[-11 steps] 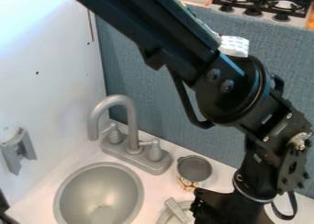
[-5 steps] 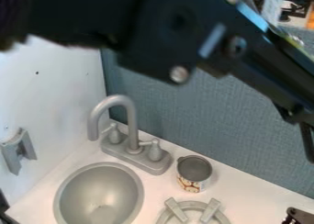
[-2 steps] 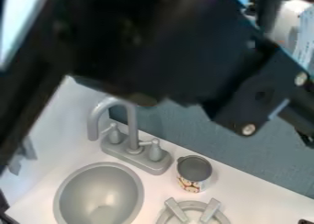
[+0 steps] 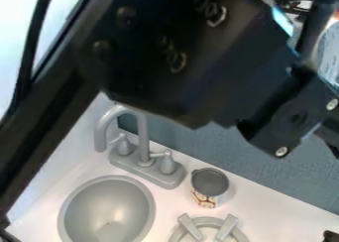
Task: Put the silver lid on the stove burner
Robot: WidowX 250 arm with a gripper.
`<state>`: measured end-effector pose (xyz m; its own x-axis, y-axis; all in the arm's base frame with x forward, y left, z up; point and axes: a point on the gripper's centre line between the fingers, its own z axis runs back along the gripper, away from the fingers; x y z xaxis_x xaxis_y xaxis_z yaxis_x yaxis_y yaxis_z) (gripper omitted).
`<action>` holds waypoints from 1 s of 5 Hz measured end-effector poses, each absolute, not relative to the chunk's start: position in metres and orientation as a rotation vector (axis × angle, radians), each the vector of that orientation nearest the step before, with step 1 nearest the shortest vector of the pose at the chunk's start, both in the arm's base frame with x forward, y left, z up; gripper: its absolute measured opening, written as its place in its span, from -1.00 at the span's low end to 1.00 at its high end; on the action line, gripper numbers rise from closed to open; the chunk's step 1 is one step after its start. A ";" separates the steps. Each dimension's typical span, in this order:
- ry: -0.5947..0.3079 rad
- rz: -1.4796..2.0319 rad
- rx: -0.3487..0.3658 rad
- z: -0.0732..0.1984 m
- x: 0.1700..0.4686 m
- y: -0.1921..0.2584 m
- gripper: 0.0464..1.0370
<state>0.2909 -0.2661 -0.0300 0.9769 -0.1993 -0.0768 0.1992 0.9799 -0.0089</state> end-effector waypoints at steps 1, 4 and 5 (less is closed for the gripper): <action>0.083 -0.194 -0.006 -0.028 0.298 -0.261 0.30; 0.080 -0.223 -0.028 -0.014 0.284 -0.253 -0.11; 0.037 -0.195 -0.045 0.008 0.277 -0.245 -0.11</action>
<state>0.2774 -0.2454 0.0078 0.9804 -0.1941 -0.0322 0.1925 0.9801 -0.0478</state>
